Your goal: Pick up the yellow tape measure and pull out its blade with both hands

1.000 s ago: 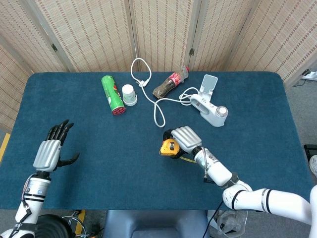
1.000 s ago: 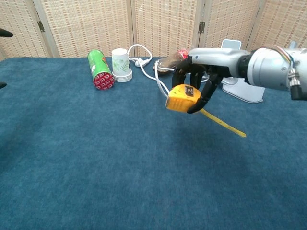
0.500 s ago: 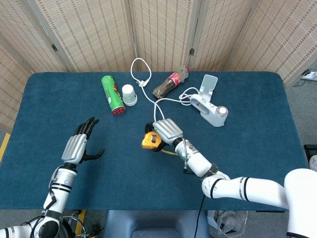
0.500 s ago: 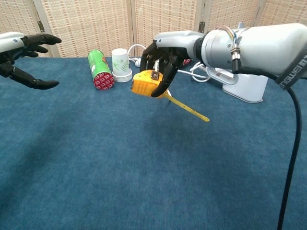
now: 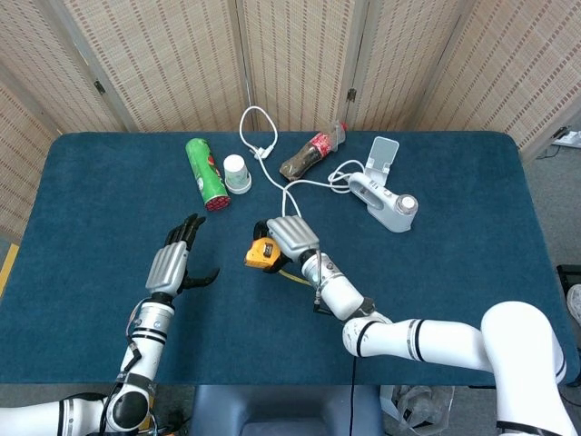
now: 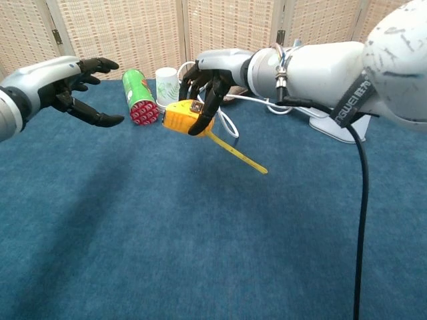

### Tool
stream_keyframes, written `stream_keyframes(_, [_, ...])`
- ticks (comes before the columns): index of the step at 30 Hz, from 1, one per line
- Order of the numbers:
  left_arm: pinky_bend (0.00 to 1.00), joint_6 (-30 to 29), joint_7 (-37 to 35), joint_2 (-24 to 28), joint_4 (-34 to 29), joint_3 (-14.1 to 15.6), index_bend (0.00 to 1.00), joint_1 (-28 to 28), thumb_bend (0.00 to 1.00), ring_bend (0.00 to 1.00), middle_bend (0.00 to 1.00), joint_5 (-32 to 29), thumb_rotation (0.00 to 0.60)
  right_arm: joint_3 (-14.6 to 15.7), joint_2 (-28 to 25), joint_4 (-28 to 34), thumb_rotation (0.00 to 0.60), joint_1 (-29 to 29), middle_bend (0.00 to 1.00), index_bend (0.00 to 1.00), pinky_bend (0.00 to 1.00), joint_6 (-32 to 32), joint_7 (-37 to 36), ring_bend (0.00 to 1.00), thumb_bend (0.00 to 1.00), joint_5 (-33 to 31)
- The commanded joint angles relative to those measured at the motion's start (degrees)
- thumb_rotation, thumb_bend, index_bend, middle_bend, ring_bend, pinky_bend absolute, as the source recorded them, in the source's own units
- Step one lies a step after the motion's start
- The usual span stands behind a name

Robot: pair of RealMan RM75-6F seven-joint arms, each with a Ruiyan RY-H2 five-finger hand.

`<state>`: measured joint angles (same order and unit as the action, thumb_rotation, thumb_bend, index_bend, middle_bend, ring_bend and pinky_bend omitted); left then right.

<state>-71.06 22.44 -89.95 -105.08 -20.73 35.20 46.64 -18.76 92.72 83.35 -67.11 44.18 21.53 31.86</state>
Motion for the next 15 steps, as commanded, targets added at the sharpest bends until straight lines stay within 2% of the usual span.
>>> stream_keyframes(1, [0.00,-0.2,0.6,-1.1,0.3,-0.1,0.00,0.9,0.32,0.00,0.00,-1.0,0.600,0.0,1.2,-1.4,0.600,-0.8,0.52,0.56,0.34,0.7,0.2,0.48,0.07,-0.8])
stream_keyframes(15, [0.00,-1.0,1.5,-5.1,2.2,-1.2,0.00,4.0,0.32,0.00,0.00,-4.3,0.600,-1.0,5.7,-6.4,0.600,-2.4,0.52,0.56,0.34,-0.4,-3.0,0.48,0.07,1.5])
